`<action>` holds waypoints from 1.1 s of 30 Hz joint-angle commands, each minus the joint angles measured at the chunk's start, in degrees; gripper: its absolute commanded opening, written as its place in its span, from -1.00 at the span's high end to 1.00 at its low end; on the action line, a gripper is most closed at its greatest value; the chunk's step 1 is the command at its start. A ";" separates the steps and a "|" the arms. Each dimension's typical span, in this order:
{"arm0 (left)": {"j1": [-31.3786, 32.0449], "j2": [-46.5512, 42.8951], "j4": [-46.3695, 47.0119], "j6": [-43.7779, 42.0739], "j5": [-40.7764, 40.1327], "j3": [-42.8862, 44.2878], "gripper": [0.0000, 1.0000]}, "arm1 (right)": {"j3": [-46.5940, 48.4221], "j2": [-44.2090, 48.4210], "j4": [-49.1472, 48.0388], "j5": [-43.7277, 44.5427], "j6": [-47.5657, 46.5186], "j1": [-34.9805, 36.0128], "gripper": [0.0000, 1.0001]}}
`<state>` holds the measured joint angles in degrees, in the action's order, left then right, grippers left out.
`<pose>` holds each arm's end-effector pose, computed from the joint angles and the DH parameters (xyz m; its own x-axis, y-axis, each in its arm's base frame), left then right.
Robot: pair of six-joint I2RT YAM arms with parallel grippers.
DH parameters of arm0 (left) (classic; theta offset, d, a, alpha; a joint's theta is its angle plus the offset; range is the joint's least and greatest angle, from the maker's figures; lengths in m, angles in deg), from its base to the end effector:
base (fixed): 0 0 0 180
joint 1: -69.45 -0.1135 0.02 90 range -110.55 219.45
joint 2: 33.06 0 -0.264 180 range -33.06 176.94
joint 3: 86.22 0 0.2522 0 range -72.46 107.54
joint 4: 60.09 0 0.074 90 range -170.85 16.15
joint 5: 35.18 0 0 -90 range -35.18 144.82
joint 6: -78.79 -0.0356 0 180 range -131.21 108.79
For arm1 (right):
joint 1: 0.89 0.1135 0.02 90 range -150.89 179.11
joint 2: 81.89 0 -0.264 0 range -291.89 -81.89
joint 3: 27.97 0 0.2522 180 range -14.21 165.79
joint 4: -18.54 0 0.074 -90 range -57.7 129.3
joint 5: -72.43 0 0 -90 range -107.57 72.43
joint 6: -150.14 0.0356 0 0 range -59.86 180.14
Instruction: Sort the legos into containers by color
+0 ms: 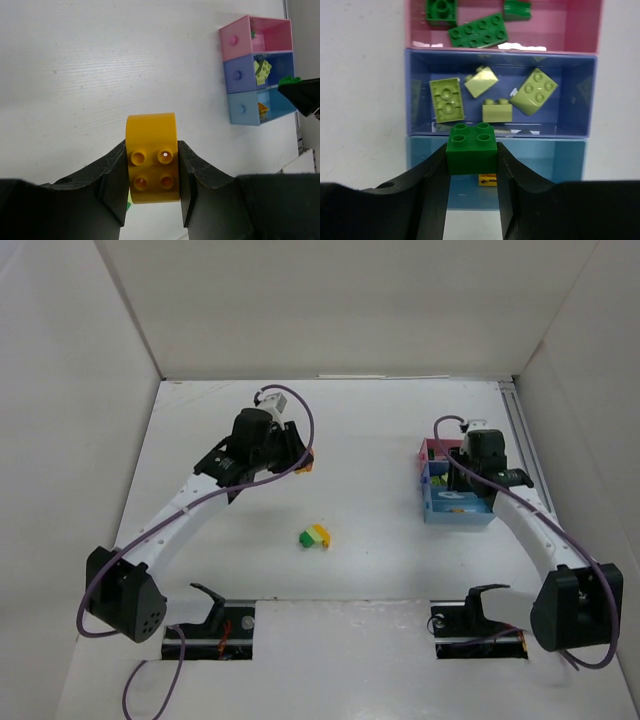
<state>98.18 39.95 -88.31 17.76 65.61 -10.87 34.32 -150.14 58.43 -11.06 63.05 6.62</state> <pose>0.2536 -0.1466 0.3287 -0.6351 -0.1944 -0.7476 0.3569 0.7844 -0.5073 0.2476 0.0286 0.2540 -0.7131 -0.0431 -0.6998 -0.0154 0.9988 -0.0459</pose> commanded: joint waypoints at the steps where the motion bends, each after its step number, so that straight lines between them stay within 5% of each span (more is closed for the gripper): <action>1: 0.36 -0.50 0.31 -1.37 -2.09 3.46 0.98 | 3.23 -1.35 0.51 1.67 1.92 -2.06 0.82; 22: 0.36 3.36 -0.83 -2.43 -2.79 6.71 0.95 | 25.55 -26.48 -2.49 4.23 0.25 -5.13 0.74; 33: 0.36 2.84 -0.83 -2.43 -3.84 6.71 0.95 | 26.26 -28.61 -1.87 4.22 0.25 -5.13 0.62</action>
<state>98.27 44.02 -89.86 16.21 62.48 -6.57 57.84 -178.73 57.64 -7.41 63.40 1.78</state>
